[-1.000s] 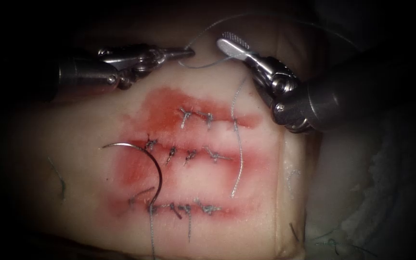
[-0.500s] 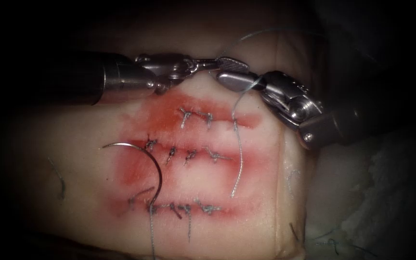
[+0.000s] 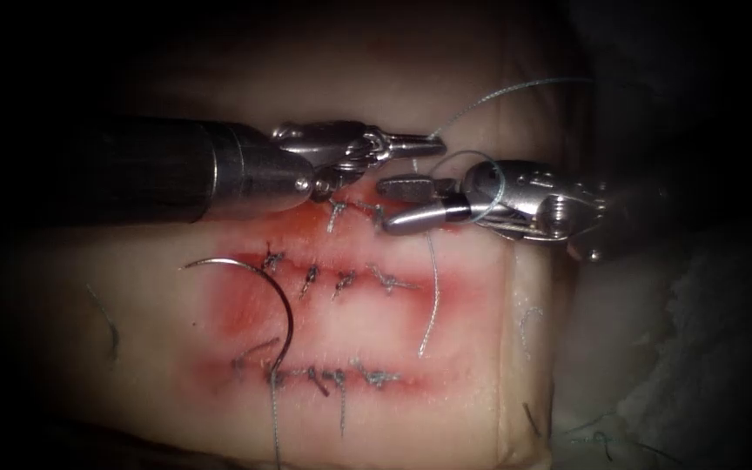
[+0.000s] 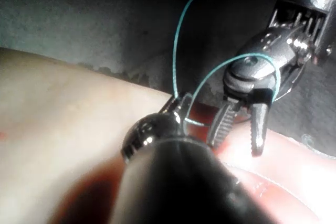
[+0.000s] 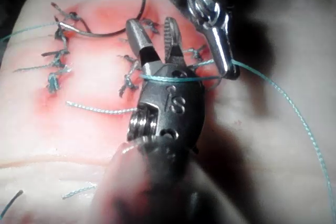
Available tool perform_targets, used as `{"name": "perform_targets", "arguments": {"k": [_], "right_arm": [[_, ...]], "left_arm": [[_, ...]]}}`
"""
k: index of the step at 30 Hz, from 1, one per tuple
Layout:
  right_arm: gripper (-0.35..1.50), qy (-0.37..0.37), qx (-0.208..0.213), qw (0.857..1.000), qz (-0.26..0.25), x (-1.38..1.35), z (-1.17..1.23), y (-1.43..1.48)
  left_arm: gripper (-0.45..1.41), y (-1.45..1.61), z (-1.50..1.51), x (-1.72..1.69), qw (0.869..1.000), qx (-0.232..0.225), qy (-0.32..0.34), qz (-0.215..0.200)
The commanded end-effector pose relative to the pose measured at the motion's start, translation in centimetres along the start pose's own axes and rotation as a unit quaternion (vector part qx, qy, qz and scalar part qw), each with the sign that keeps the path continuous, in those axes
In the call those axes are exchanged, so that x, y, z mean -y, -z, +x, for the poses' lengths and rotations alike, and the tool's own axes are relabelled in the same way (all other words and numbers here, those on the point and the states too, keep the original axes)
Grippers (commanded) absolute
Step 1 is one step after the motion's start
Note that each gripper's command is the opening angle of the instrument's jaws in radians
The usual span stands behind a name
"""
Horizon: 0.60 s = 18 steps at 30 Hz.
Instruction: Wound Closure
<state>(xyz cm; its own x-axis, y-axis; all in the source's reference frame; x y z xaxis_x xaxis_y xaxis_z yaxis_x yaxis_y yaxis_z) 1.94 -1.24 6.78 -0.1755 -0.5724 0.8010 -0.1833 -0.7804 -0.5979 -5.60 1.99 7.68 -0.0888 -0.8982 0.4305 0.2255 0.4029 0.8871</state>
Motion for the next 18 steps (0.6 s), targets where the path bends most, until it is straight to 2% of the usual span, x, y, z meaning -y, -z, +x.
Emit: {"name": "perform_targets", "arguments": {"k": [1,2,5,7,8,15,18], "right_arm": [[0.29,0.024,-0.028,0.999,-0.03,-0.04,0.06,-0.11],[0.29,0.061,-0.06,0.994,-0.064,-0.05,0.04,-0.08],[0.22,0.1,-0.112,0.983,-0.104,-0.09,0.02,0.02],[0.31,0.12,-0.138,0.975,-0.125,-0.12,0.03,0.08],[0.29,0.131,-0.153,0.97,-0.139,-0.13,0.04,0.11],[0.26,0.169,-0.204,0.937,-0.228,-0.15,0.03,0.17],[0.34,0.189,-0.238,0.918,-0.255,-0.14,0.05,0.15]], "left_arm": [[-0.45,-0.12,-0.01,-0.01,1.0,-0.001,-0.006,0.002],[-0.45,-0.12,0.0,0.0,1.0,-0.003,-0.009,0.005],[-0.45,-0.1,0.0,0.01,1.0,-0.004,-0.015,0.006],[-0.45,-0.09,-0.01,0.01,1.0,-0.004,-0.015,0.007],[-0.45,-0.08,-0.01,0.01,1.0,-0.004,-0.015,0.007],[-0.45,-0.1,0.02,0.03,1.0,-0.007,-0.021,0.01],[-0.45,-0.11,0.06,0.05,1.0,-0.01,-0.022,0.014]]}}
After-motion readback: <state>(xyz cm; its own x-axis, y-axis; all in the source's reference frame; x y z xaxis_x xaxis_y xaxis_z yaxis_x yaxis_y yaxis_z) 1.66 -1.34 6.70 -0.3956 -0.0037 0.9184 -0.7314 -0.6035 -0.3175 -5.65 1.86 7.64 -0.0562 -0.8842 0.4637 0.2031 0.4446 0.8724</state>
